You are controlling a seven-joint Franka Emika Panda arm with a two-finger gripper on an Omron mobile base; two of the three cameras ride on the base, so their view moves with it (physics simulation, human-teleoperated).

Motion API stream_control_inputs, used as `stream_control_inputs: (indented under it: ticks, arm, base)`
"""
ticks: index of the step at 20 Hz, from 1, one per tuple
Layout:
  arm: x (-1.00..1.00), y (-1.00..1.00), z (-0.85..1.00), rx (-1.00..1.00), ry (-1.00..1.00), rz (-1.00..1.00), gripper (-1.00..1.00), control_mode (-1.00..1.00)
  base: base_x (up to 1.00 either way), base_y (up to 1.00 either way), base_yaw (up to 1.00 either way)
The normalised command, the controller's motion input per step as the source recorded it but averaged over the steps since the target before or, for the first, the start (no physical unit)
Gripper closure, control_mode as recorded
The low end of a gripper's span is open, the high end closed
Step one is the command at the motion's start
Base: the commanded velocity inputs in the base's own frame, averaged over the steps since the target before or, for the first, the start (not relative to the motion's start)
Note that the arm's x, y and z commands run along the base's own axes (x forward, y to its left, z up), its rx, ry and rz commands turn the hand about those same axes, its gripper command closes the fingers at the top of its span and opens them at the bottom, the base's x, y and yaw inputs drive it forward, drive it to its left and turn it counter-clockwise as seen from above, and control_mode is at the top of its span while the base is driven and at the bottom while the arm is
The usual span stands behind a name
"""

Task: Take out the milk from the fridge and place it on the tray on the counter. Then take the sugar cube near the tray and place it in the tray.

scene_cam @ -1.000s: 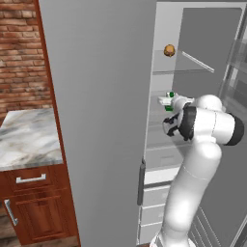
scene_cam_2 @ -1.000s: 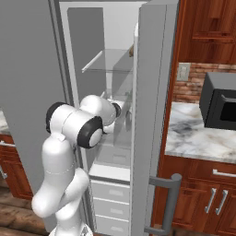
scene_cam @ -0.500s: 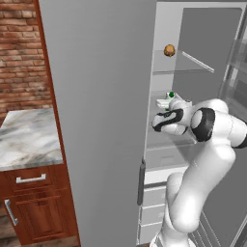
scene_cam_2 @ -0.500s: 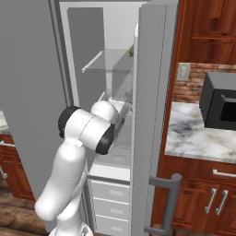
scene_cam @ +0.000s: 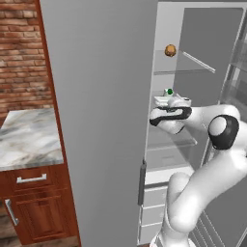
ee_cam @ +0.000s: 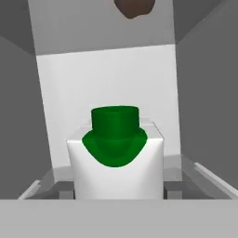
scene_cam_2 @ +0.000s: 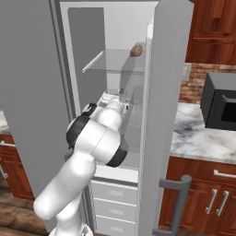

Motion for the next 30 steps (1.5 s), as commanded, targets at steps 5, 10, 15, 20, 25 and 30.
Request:
stream_control_inputs:
  ticks: [5,10,15,20,25,30]
  arm:
    - [-0.88,0.00,0.21,0.00,-0.24,0.00,1.00,-1.00]
    - [-0.66,0.00,0.04,0.00,-0.08,0.00,1.00,-1.00]
    - [-0.73,0.00,0.06,0.00,-0.04,0.00,1.00,-1.00]
    - [-0.79,0.00,0.15,0.00,-0.04,0.00,1.00,-1.00]
    - [-0.88,0.00,0.19,0.00,-0.14,0.00,1.00,-1.00]
    - [-0.93,0.00,0.37,0.00,-0.07,0.01,1.00,-1.00]
  base:
    - [0.00,0.00,0.00]
    - [0.00,0.00,0.00]
    - [0.00,0.00,0.00]
    - [0.00,0.00,0.00]
    - [0.00,0.00,0.00]
    - [0.00,0.00,0.00]
